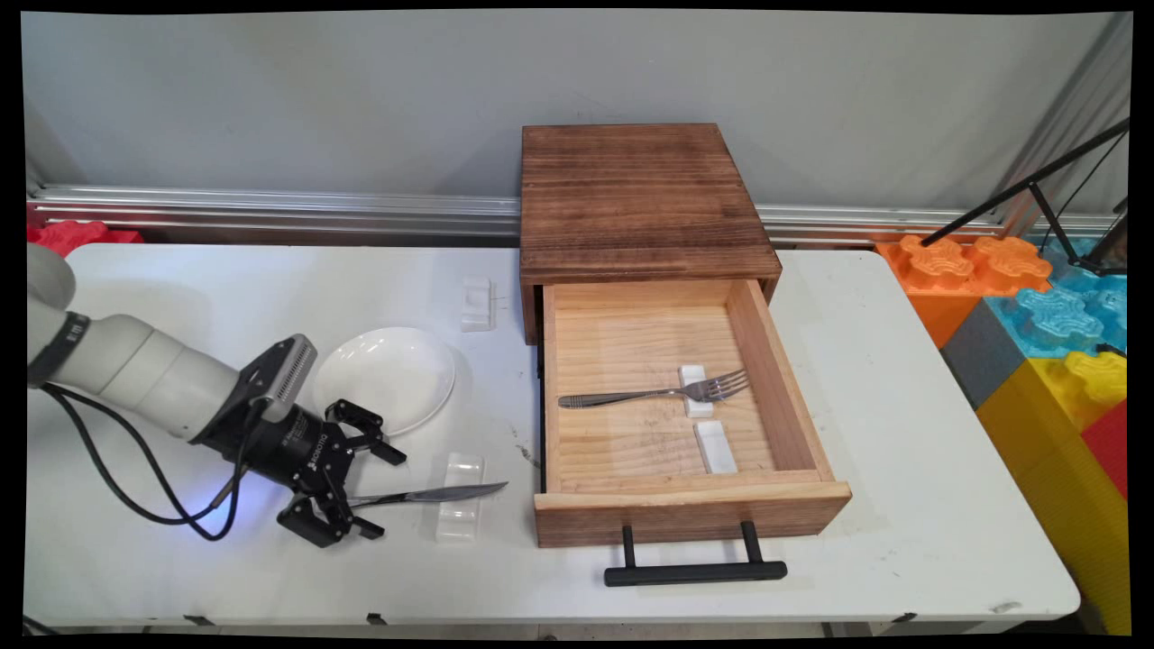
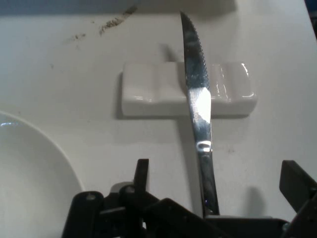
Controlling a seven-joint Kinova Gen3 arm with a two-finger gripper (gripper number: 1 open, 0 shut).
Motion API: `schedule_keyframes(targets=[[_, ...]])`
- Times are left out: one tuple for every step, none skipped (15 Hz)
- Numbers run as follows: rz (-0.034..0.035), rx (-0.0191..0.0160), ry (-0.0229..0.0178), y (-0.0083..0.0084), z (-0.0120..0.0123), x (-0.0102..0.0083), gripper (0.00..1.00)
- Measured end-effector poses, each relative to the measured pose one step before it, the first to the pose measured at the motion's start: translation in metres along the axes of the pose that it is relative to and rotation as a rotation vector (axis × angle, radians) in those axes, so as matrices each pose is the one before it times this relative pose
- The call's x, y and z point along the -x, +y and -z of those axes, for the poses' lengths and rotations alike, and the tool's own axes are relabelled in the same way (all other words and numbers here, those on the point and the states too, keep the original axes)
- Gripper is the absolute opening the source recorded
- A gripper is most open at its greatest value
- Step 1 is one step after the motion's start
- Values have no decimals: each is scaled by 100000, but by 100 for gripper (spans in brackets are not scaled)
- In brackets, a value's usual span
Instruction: Pick up the knife from the right of the white plate
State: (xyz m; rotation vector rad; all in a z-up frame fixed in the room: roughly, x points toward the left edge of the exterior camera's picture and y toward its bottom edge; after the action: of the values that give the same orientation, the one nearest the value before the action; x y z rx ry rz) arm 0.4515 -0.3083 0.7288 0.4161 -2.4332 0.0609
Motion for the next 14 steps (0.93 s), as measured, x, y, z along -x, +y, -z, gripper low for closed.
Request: schedule_keyframes(targets=[[-572,-172,-127,4,-168,4,100],[-558,-147,-154,2,-186,9,100],[-463,-90,-161,-5,-173,7,100],[-339,-84,-110,-11,-132,-1,100],[-145,-67,-40,-21,-88,1,100],[-231,-95,-96,-22,-110,-3,100],[-102,-43,-55,-12,-73,5,100],[-141,-122,-44,-34,-88,-5,100],[-74,-50,-32,-15,-37,0,100],[-96,-15,-90,-24,-86,12,100],[-48,-28,-10,-12,-29,3,100],[-37,37,-56,-9,-38,7,0],[-37,9,-47,-2,-17,0,0],[-15,26,-57,-3,-26,5,0]])
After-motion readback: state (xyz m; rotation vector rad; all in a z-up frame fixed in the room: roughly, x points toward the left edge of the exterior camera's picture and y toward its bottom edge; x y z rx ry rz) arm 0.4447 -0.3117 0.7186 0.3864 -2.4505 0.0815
